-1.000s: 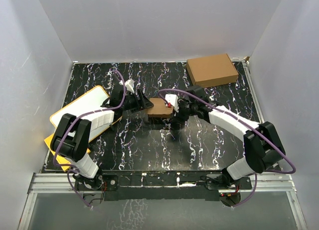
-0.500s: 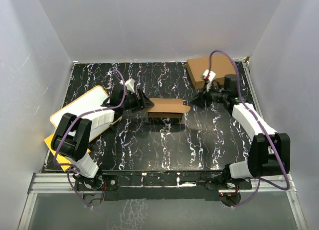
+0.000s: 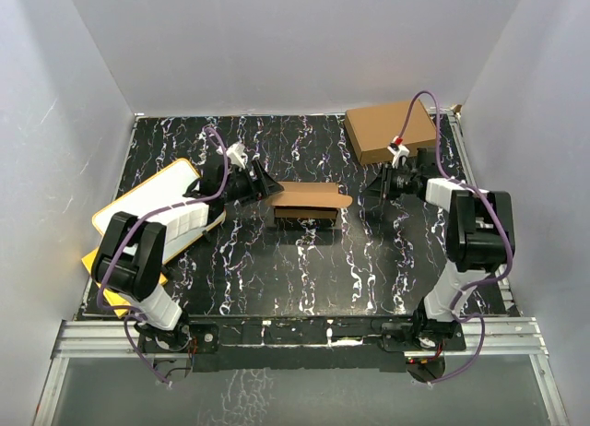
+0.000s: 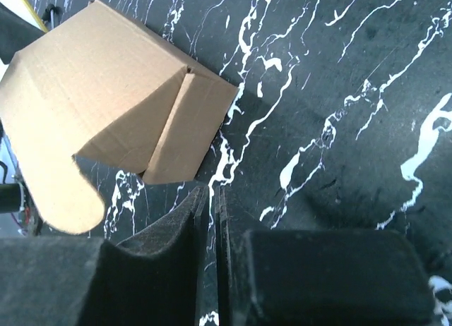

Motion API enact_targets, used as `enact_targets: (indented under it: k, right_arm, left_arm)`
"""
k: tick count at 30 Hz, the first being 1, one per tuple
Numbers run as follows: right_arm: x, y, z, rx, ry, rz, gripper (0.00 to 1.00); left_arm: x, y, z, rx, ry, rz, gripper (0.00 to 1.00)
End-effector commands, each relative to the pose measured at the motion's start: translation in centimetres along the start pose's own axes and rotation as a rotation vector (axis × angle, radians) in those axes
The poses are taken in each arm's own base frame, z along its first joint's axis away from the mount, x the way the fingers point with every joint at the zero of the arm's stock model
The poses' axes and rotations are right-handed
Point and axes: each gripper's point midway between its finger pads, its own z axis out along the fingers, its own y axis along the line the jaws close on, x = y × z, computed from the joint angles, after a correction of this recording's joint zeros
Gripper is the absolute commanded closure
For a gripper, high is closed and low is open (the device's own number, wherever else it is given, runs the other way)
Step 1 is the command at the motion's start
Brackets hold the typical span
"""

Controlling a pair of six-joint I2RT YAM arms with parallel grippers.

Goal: Fold the paper box

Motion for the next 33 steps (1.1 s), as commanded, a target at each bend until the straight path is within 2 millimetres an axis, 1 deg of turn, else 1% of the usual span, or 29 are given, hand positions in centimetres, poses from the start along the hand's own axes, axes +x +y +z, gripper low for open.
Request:
enact_targets:
  k: [1, 8, 10, 12, 14, 16, 17, 21, 28, 33]
  right_arm:
    - [-2.1, 1.4, 1.5, -0.090, -0.001, -0.001, 0.86]
    - [-1.0, 2.6, 3.3, -0.196, 0.060, 0.051, 0.87]
    - [-0.5, 3.3, 3.6, -0.254, 0.083, 0.077, 0.87]
    - [-0.4, 4.0, 3.8, -0.300, 0.093, 0.091, 0.88]
    - [-0.3, 4.1, 4.0, -0.322, 0.100, 0.113, 0.88]
    - [0.5, 5.5, 4.9, -0.367, 0.137, 0.116, 0.88]
    - [0.7, 5.8, 5.1, -0.383, 0.147, 0.118, 0.88]
    - [0.6, 6.8, 5.0, -0.444, 0.156, 0.129, 0.89]
    - [0.8, 7.0, 4.9, -0.471, 0.162, 0.158, 0.88]
    - [0.6, 7.0, 4.3, -0.484, 0.152, 0.174, 0.88]
  left_arm:
    - [-2.1, -1.8, -0.6, 0.045, -0.047, 0.020, 0.26]
    - [-1.2, -1.4, 1.0, 0.067, 0.025, -0.008, 0.26]
    - [-0.8, -1.4, 1.3, 0.076, 0.040, -0.014, 0.29]
    - [-0.4, -1.4, 1.4, 0.082, 0.056, -0.021, 0.31]
    - [0.0, -1.3, 1.5, 0.085, 0.065, -0.028, 0.32]
    - [0.3, -1.4, 1.5, 0.091, 0.071, -0.034, 0.35]
    - [0.4, -1.5, 1.5, 0.095, 0.075, -0.036, 0.36]
    - [1.0, -1.7, 1.6, 0.098, 0.090, -0.035, 0.39]
    - [1.8, -1.4, 1.7, 0.089, 0.108, -0.039, 0.38]
    - [1.9, -1.2, 1.5, 0.077, 0.106, -0.034, 0.38]
